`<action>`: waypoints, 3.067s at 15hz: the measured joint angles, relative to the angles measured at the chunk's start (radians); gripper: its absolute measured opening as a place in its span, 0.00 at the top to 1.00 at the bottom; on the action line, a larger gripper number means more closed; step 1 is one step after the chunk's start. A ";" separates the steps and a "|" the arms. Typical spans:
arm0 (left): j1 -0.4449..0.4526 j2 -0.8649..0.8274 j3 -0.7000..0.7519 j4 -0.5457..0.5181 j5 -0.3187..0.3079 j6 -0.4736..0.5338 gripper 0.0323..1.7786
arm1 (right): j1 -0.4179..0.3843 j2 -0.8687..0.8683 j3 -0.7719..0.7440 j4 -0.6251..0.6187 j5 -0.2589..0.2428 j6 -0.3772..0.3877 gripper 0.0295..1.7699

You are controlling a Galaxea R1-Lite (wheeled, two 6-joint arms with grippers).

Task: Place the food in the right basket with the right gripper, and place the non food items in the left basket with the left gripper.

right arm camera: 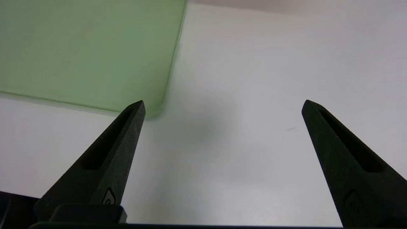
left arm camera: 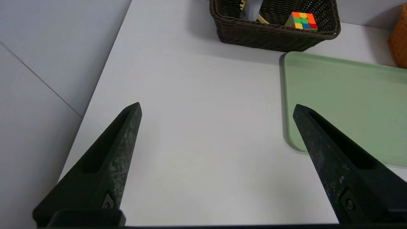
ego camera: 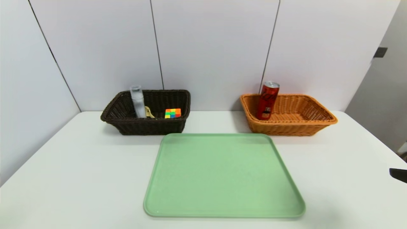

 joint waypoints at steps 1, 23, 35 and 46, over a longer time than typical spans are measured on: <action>0.005 -0.046 0.036 0.004 0.000 0.001 0.05 | -0.016 -0.041 0.023 0.001 -0.001 0.000 0.04; 0.165 -0.539 0.489 -0.151 -0.185 0.187 0.05 | -0.157 -0.905 0.593 -0.283 -0.005 -0.041 0.04; 0.146 -0.737 1.278 -1.110 -0.181 0.227 0.05 | -0.157 -0.905 0.956 -0.891 0.071 -0.157 0.04; 0.146 -0.739 1.288 -0.888 -0.192 0.144 0.05 | -0.157 -0.905 0.961 -0.625 0.000 -0.018 0.04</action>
